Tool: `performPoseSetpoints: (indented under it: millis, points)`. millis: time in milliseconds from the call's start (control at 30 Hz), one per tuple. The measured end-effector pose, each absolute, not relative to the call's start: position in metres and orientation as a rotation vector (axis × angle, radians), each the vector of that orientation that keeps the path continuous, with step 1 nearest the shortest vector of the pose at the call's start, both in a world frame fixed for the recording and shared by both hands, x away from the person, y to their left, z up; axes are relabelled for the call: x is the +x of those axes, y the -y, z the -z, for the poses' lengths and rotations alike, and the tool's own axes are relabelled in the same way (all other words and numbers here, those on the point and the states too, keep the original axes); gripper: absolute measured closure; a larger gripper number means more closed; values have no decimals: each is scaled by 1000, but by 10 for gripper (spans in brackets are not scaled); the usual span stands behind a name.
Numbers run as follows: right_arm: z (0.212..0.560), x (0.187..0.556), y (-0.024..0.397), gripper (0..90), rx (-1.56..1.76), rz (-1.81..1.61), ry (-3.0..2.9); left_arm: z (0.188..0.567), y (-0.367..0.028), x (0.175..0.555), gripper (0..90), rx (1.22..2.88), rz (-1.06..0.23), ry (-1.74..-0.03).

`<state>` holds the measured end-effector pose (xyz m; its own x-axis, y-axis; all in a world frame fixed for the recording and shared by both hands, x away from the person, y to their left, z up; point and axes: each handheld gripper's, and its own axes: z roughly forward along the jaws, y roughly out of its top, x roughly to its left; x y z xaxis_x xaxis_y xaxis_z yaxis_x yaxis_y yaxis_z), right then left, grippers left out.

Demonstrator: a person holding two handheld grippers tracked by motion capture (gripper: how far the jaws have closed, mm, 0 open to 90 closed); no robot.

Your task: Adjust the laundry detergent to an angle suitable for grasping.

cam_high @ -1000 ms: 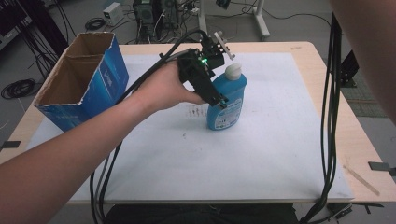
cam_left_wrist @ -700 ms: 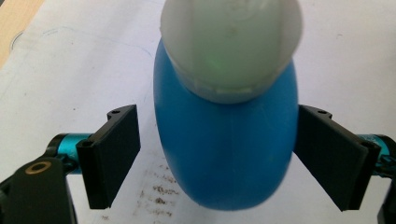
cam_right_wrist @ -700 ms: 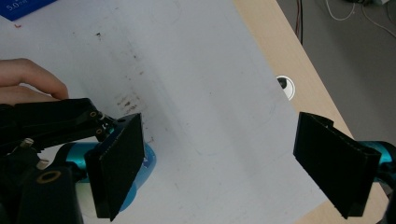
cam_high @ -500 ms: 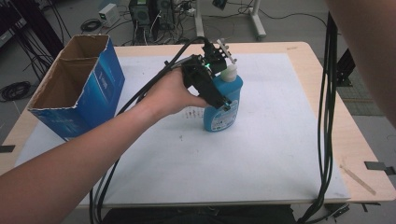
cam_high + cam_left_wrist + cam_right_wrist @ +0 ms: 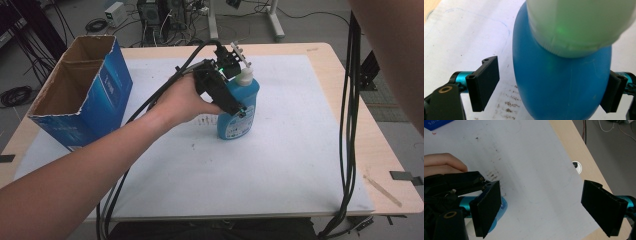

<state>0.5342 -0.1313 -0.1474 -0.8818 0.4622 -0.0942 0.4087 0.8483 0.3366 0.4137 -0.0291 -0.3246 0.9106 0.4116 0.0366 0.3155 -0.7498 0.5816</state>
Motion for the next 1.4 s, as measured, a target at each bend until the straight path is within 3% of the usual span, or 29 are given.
performPoseSetpoints:
  millis: [467,1400]
  points:
    - [148,534,130,161,676,-455,-2855,327,30,412,251,2482,-193,-512]
    - [149,534,128,161,664,-455,-2861,330,29,413,316,2492,-163,-560]
